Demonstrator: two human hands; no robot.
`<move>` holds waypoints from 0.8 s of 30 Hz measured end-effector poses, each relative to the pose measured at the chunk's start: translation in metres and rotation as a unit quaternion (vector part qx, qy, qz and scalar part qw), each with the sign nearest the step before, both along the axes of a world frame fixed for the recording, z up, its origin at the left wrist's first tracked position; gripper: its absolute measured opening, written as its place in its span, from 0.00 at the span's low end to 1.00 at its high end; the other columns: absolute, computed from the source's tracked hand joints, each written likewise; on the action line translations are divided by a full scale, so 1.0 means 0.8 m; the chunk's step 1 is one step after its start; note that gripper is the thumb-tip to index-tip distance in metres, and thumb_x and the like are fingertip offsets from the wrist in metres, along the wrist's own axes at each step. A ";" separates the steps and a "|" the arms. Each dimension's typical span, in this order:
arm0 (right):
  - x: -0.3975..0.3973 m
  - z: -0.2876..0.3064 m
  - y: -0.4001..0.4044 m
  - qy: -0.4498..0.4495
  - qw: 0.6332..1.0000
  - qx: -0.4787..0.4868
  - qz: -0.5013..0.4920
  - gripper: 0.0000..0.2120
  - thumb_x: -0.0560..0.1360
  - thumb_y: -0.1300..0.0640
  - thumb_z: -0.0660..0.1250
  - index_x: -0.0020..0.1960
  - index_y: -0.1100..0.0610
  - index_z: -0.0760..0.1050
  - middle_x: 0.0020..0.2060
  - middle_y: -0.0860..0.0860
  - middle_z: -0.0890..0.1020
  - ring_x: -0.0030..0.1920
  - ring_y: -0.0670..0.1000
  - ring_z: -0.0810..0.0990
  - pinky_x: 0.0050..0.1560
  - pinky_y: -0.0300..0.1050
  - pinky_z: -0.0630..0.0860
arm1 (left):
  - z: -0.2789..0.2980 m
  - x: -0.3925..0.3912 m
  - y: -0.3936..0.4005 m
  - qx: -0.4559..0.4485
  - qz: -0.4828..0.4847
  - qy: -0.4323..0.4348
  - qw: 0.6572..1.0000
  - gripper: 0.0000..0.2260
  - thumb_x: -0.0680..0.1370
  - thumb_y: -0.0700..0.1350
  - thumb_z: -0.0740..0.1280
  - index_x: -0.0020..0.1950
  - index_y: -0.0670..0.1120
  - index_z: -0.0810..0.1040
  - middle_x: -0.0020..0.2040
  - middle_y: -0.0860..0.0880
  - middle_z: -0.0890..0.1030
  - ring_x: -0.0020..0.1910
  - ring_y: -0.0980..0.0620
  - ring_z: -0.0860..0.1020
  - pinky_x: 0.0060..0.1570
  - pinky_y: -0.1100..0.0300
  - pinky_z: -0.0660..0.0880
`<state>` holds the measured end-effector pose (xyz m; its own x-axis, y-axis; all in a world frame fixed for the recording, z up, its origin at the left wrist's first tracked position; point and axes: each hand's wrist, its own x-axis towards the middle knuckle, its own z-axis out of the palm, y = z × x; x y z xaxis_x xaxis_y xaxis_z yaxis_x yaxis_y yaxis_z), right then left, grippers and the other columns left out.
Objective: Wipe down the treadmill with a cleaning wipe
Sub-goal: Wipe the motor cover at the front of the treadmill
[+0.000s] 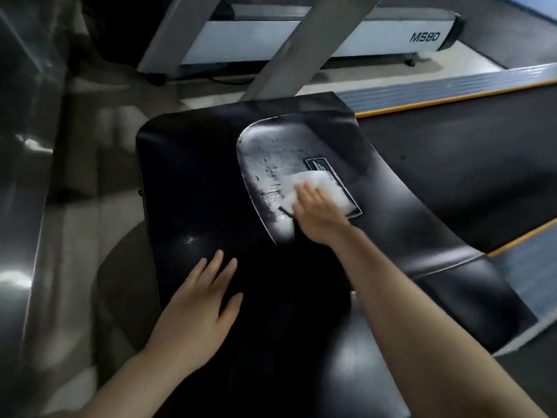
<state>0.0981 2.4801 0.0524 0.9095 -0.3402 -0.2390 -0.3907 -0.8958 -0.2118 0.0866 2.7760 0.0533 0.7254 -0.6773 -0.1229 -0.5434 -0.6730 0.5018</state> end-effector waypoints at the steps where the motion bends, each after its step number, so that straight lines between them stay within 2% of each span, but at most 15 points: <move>1: -0.018 -0.002 -0.025 0.009 0.999 0.005 -0.052 0.26 0.85 0.51 0.44 0.80 0.57 0.46 0.80 0.51 0.45 0.79 0.52 0.42 0.77 0.47 0.39 | -0.001 0.000 0.005 -0.018 0.002 0.025 1.000 0.27 0.79 0.65 0.46 0.79 0.62 0.51 0.79 0.64 0.42 0.78 0.62 0.39 0.76 0.60 0.47; 3: -0.050 -0.007 -0.062 0.031 0.989 0.012 -0.142 0.27 0.84 0.48 0.41 0.80 0.57 0.43 0.79 0.52 0.43 0.79 0.51 0.41 0.77 0.47 0.38 | -0.008 -0.002 0.019 -0.010 -0.034 -0.007 0.999 0.28 0.79 0.66 0.44 0.79 0.63 0.51 0.79 0.65 0.43 0.78 0.63 0.39 0.77 0.57 0.51; 4: -0.057 -0.009 -0.063 0.030 0.989 0.009 -0.145 0.28 0.83 0.48 0.39 0.80 0.58 0.46 0.79 0.55 0.45 0.79 0.53 0.42 0.77 0.49 0.39 | -0.012 -0.003 0.025 0.009 -0.049 -0.027 0.998 0.29 0.78 0.67 0.43 0.79 0.63 0.50 0.79 0.65 0.42 0.78 0.62 0.39 0.76 0.57 0.51; 6: -0.060 -0.013 -0.024 -0.042 0.998 0.009 -0.055 0.32 0.80 0.49 0.37 0.77 0.64 0.57 0.77 0.65 0.54 0.78 0.62 0.50 0.77 0.58 0.46 | -0.012 -0.004 0.024 0.015 -0.040 -0.025 0.999 0.31 0.76 0.67 0.42 0.79 0.62 0.51 0.79 0.63 0.42 0.77 0.62 0.38 0.75 0.59 0.47; 7: -0.058 -0.014 0.002 -0.073 0.997 0.017 0.013 0.29 0.81 0.51 0.41 0.76 0.65 0.60 0.76 0.65 0.57 0.77 0.64 0.53 0.77 0.60 0.49 | -0.009 -0.005 0.019 0.010 -0.027 -0.022 0.999 0.32 0.76 0.67 0.42 0.80 0.60 0.52 0.80 0.61 0.44 0.77 0.62 0.38 0.74 0.61 0.45; 8: -0.058 -0.008 0.023 -0.063 0.996 0.020 0.056 0.26 0.83 0.51 0.45 0.77 0.62 0.57 0.78 0.61 0.55 0.78 0.60 0.52 0.77 0.57 0.47 | -0.005 -0.006 0.011 0.004 -0.018 -0.026 1.000 0.33 0.76 0.68 0.43 0.80 0.58 0.54 0.80 0.59 0.45 0.77 0.61 0.39 0.73 0.61 0.44; 10: -0.062 0.000 0.030 -0.055 0.994 0.024 0.086 0.27 0.84 0.48 0.49 0.80 0.56 0.48 0.79 0.52 0.49 0.79 0.52 0.45 0.76 0.46 0.39 | -0.001 -0.005 -0.006 0.000 -0.018 -0.032 0.999 0.33 0.77 0.68 0.44 0.80 0.56 0.55 0.81 0.56 0.47 0.77 0.60 0.41 0.74 0.60 0.44; 12: -0.062 0.003 -0.011 -0.032 0.999 0.005 0.032 0.28 0.85 0.47 0.49 0.80 0.58 0.47 0.79 0.53 0.49 0.79 0.52 0.45 0.75 0.43 0.38 | 0.000 -0.006 -0.020 0.004 -0.025 -0.032 0.999 0.34 0.75 0.67 0.43 0.80 0.57 0.54 0.81 0.56 0.46 0.78 0.57 0.41 0.74 0.57 0.45; 14: -0.069 -0.006 -0.090 0.018 0.995 -0.005 -0.095 0.29 0.84 0.44 0.45 0.80 0.56 0.47 0.80 0.52 0.48 0.79 0.53 0.46 0.77 0.49 0.41 | -0.001 -0.008 -0.032 0.011 -0.017 -0.041 0.999 0.36 0.74 0.67 0.40 0.80 0.57 0.51 0.81 0.55 0.44 0.78 0.54 0.39 0.75 0.55 0.44; 16: -0.081 -0.022 -0.169 0.081 0.974 -0.034 -0.211 0.34 0.79 0.39 0.37 0.80 0.55 0.48 0.80 0.52 0.46 0.79 0.54 0.45 0.77 0.56 0.42 | -0.002 -0.009 -0.042 0.001 -0.018 -0.056 0.998 0.35 0.74 0.67 0.40 0.80 0.57 0.50 0.81 0.53 0.43 0.78 0.56 0.38 0.75 0.57 0.39; 18: -0.073 -0.024 -0.193 0.099 0.956 -0.036 -0.274 0.36 0.76 0.40 0.37 0.78 0.59 0.55 0.78 0.58 0.55 0.77 0.59 0.53 0.75 0.60 0.50 | -0.005 -0.005 -0.047 -0.001 -0.027 -0.067 0.997 0.34 0.75 0.66 0.39 0.80 0.57 0.50 0.81 0.51 0.43 0.77 0.58 0.36 0.74 0.59 0.37; 20: -0.052 -0.020 -0.162 0.052 0.979 -0.025 -0.197 0.31 0.78 0.44 0.43 0.71 0.62 0.67 0.70 0.63 0.68 0.72 0.64 0.64 0.71 0.60 0.62 | -0.008 0.001 -0.048 0.007 -0.041 -0.077 0.996 0.34 0.76 0.66 0.38 0.81 0.57 0.48 0.81 0.51 0.41 0.77 0.58 0.35 0.75 0.58 0.35; 21: -0.045 -0.019 -0.131 0.023 0.991 -0.029 -0.127 0.31 0.79 0.44 0.43 0.71 0.62 0.67 0.70 0.63 0.67 0.73 0.65 0.63 0.71 0.59 0.62 | -0.009 0.004 -0.050 0.007 -0.040 -0.081 0.996 0.33 0.76 0.66 0.38 0.81 0.57 0.47 0.81 0.52 0.41 0.77 0.58 0.35 0.75 0.58 0.34; 23: -0.047 -0.021 -0.090 -0.001 1.000 -0.019 -0.003 0.33 0.81 0.41 0.40 0.79 0.59 0.54 0.78 0.58 0.54 0.79 0.57 0.48 0.78 0.53 0.49 | -0.012 0.009 -0.059 -0.010 -0.020 -0.078 0.997 0.33 0.77 0.66 0.39 0.80 0.56 0.47 0.81 0.53 0.43 0.77 0.59 0.35 0.75 0.58 0.34; 24: -0.052 -0.013 -0.083 -0.012 1.000 0.006 0.016 0.31 0.82 0.41 0.43 0.80 0.57 0.49 0.79 0.53 0.50 0.79 0.52 0.44 0.78 0.49 0.43 | -0.014 0.010 -0.065 -0.017 -0.011 -0.077 0.997 0.32 0.77 0.66 0.40 0.80 0.56 0.48 0.81 0.53 0.44 0.77 0.59 0.36 0.76 0.57 0.36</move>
